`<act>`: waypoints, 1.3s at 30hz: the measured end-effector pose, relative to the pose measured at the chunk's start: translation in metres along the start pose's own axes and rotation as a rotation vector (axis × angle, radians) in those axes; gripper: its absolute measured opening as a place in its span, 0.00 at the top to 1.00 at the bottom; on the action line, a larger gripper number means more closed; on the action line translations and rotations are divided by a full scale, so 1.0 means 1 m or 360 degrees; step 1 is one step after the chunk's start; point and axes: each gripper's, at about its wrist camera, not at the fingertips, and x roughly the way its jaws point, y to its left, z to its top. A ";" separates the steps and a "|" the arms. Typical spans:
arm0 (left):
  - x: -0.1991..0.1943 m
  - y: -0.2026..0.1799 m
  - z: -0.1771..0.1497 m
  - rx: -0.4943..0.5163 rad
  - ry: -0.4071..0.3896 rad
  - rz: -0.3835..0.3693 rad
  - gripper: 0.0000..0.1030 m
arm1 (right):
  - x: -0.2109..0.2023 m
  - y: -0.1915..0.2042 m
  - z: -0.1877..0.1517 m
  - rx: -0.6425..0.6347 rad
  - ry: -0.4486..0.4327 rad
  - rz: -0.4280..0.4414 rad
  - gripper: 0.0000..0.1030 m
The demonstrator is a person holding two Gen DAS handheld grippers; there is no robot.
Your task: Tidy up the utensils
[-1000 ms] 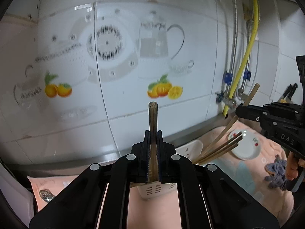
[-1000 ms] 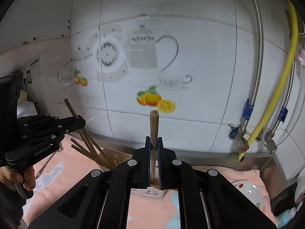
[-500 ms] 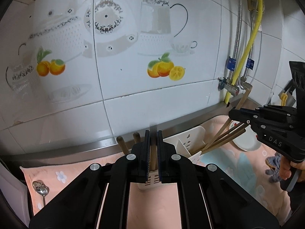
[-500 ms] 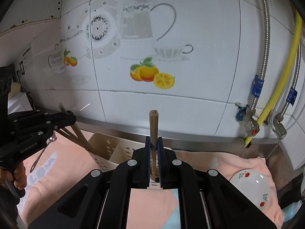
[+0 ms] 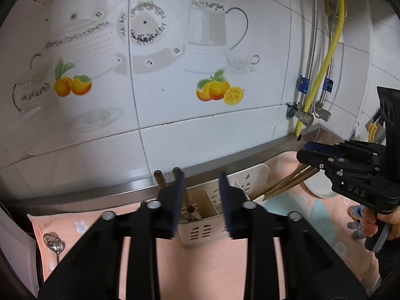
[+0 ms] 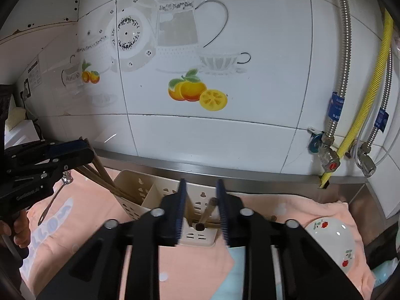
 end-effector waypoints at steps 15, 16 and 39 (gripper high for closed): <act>-0.037 -0.002 -0.014 0.0008 -0.0104 0.0069 0.20 | -0.037 0.006 -0.006 -0.0003 -0.0110 -0.0037 0.31; -0.040 -0.002 -0.016 0.0012 -0.0115 0.0084 0.15 | -0.039 0.007 -0.008 -0.0005 -0.0116 -0.0043 0.30; -0.088 0.005 -0.054 -0.0079 -0.0181 0.0112 0.05 | -0.089 0.028 -0.051 0.0000 -0.0227 -0.0040 0.09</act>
